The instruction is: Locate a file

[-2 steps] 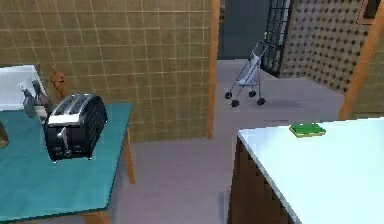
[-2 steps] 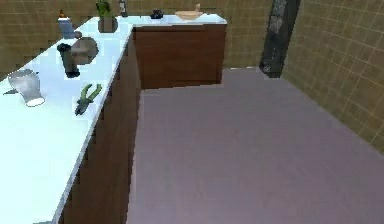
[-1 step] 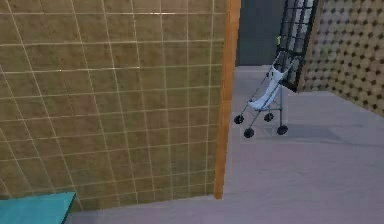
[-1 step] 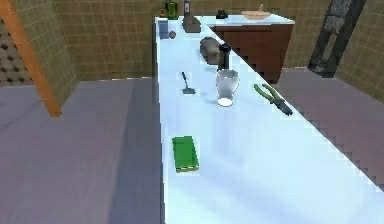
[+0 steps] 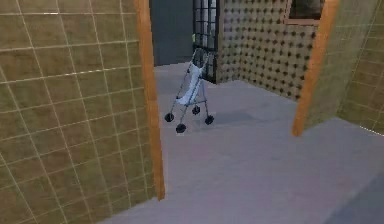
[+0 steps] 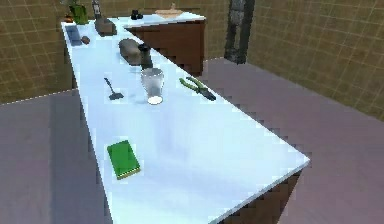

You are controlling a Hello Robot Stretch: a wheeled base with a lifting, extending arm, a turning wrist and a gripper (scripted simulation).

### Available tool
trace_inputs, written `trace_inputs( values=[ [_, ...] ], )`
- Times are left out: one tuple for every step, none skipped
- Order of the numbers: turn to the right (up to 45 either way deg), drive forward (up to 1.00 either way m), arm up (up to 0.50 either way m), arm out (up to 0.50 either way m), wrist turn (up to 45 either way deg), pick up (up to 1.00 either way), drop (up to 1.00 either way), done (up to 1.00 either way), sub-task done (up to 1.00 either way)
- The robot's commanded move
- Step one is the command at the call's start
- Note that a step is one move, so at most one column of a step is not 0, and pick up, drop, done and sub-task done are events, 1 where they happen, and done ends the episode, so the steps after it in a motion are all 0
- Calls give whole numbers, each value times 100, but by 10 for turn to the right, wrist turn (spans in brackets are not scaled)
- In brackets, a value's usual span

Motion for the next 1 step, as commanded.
trace_inputs(
  values=[
    [0, 100, 0, 0, 0, 0, 0, 0, 0]
  ],
)
